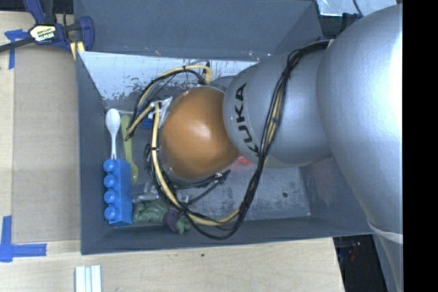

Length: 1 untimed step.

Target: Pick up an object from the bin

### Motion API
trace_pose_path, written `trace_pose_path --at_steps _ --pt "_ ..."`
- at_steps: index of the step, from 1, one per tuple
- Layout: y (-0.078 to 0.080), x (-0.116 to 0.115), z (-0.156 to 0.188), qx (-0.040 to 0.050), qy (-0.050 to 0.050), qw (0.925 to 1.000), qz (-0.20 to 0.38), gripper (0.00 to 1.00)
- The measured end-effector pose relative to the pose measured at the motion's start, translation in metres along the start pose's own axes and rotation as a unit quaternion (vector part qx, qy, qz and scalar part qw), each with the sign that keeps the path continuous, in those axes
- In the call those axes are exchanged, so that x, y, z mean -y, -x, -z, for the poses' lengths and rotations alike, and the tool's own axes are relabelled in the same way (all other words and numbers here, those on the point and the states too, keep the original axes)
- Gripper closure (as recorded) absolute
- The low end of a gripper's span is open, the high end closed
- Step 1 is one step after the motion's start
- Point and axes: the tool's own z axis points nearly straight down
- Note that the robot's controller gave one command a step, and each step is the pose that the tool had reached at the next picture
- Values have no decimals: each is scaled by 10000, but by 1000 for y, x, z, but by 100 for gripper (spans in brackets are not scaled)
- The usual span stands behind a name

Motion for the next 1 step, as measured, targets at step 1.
trace_pose_path --at_steps 1 --pt "0 0 0 -1 1 10000 -5 100"
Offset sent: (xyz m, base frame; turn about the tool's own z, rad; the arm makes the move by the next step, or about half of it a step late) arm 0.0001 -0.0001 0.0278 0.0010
